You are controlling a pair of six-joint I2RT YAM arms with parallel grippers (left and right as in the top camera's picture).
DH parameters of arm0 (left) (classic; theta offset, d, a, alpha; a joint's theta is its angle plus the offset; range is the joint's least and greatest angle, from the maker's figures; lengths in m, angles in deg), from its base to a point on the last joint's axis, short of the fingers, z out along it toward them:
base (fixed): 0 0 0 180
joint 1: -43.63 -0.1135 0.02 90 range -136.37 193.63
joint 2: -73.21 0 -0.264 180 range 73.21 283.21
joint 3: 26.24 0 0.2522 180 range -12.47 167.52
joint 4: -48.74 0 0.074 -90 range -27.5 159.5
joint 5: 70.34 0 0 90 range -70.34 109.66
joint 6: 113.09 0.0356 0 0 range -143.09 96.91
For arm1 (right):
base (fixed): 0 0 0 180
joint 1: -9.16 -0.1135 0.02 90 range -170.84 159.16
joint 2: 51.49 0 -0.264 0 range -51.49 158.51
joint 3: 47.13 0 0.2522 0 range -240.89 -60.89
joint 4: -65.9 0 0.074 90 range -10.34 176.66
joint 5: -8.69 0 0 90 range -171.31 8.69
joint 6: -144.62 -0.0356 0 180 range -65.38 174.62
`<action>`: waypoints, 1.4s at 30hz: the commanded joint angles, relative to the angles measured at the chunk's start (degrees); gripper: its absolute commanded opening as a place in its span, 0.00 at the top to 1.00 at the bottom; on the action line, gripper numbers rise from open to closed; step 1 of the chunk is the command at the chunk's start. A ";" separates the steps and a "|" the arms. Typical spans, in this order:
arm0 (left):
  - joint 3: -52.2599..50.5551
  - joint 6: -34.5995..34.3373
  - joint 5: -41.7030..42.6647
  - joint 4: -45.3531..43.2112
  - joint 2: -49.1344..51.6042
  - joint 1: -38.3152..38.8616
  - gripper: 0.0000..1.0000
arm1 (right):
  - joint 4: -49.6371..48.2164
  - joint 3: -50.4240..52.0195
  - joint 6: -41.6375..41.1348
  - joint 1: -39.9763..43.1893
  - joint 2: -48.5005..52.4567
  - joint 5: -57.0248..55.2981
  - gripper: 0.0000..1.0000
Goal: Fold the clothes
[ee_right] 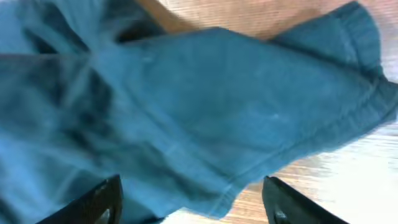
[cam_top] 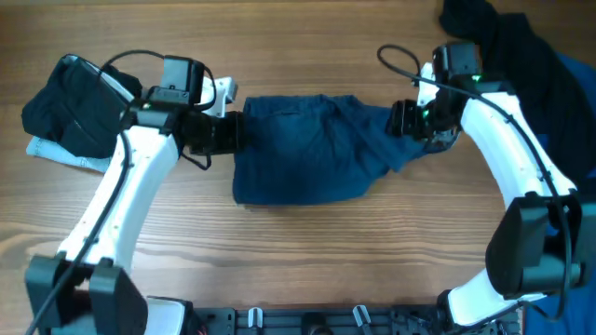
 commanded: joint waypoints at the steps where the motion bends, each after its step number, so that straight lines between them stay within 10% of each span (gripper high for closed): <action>1: -0.24 0.37 -2.32 0.00 -2.47 -0.26 0.96 | -7.21 6.43 -0.04 -0.09 0.81 0.79 0.32; 10: -0.24 0.33 -3.37 -0.90 -3.43 -0.33 0.96 | -11.85 11.63 -0.24 -1.70 0.81 -4.37 0.45; 17: -0.24 0.33 -4.50 -1.07 -6.91 -0.33 0.96 | -14.78 11.54 -3.78 -1.68 0.81 -13.66 0.95; 25: -0.24 0.33 -5.49 -0.17 -10.58 -0.33 0.95 | -33.57 4.59 -2.01 5.01 0.15 -12.09 0.96; 26: -0.24 0.33 -5.49 -0.15 -10.62 -0.33 0.95 | -34.73 3.80 -2.71 6.38 0.15 -8.98 0.78; 27: -0.24 0.33 -5.46 -0.02 -10.62 -0.33 0.95 | -34.56 3.28 -2.93 7.37 0.15 -4.85 0.37; 28: -0.24 0.33 -5.49 0.11 -10.62 -0.33 0.96 | -33.81 3.17 -3.02 8.00 0.15 -0.94 0.25; 35: -0.24 0.35 -5.51 0.13 -10.62 -0.33 0.94 | -16.15 3.19 5.66 6.47 0.15 14.16 0.14; 42: -0.24 0.33 -5.51 -0.55 -10.62 -0.33 0.92 | -4.81 8.02 6.36 -5.44 0.15 0.59 0.12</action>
